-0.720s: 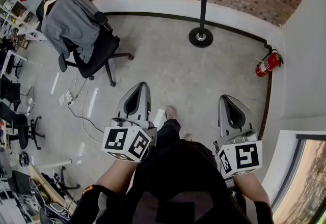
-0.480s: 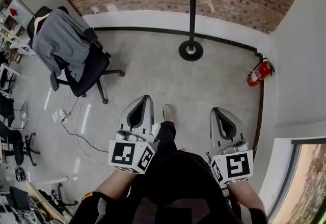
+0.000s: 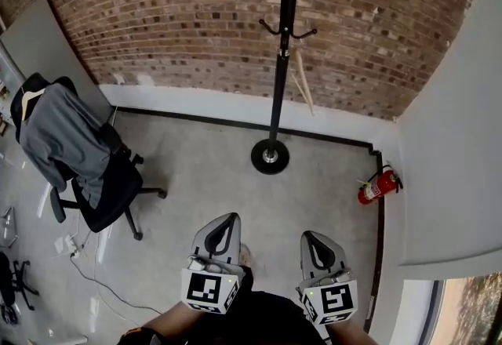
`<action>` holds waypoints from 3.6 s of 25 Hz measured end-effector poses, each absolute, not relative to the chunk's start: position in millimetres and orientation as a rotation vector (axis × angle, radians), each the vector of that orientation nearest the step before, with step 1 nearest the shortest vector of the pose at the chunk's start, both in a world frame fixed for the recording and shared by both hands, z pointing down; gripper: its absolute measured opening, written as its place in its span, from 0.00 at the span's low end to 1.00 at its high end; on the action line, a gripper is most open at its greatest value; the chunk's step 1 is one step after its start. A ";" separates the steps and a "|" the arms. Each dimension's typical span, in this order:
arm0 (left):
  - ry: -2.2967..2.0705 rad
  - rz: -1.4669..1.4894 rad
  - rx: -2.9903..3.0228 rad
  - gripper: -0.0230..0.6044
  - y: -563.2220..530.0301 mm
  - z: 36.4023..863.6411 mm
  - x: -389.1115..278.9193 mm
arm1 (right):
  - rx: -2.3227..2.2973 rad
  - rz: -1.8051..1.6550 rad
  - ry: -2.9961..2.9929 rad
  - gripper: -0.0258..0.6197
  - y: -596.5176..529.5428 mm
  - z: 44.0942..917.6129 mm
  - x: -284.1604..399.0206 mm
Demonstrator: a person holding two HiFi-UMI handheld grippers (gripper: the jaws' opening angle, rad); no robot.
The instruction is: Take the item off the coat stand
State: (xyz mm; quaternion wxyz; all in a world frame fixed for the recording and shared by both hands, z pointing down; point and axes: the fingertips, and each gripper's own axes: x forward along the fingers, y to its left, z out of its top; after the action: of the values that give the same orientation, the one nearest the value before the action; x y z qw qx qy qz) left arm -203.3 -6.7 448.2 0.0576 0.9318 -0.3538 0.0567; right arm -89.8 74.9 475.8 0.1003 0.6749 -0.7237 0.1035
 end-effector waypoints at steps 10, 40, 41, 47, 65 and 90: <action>-1.137 0.166 2.879 0.08 -177.7 423.7 -189.1 | 2.144 0.159 -2.077 0.06 -102.3 418.0 -22.4; -1.675 0.044 2.638 0.08 -273.0 381.8 26.6 | 2.199 -1.075 -1.983 0.28 -371.6 125.0 272.9; -1.686 0.046 2.634 0.08 -272.5 381.5 26.8 | 2.202 -1.107 -1.947 0.28 -377.2 118.9 273.1; -1.726 0.040 2.644 0.08 -270.3 373.7 25.0 | 2.324 -1.311 -1.806 0.28 -386.0 81.0 274.6; -1.693 -0.033 2.683 0.08 -261.1 362.6 7.2 | 2.640 -1.384 -1.799 0.09 -318.1 -16.3 312.6; -1.636 0.072 2.647 0.08 -260.6 382.3 -9.6 | 2.577 -1.223 -1.925 0.09 -228.1 72.2 343.4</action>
State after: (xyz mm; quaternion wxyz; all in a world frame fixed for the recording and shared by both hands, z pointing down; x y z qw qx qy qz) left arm -9.6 -260.6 382.3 0.0147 0.8503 -0.5256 0.0232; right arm 343.4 -228.1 72.2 -0.1494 0.7404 -0.5532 -0.3515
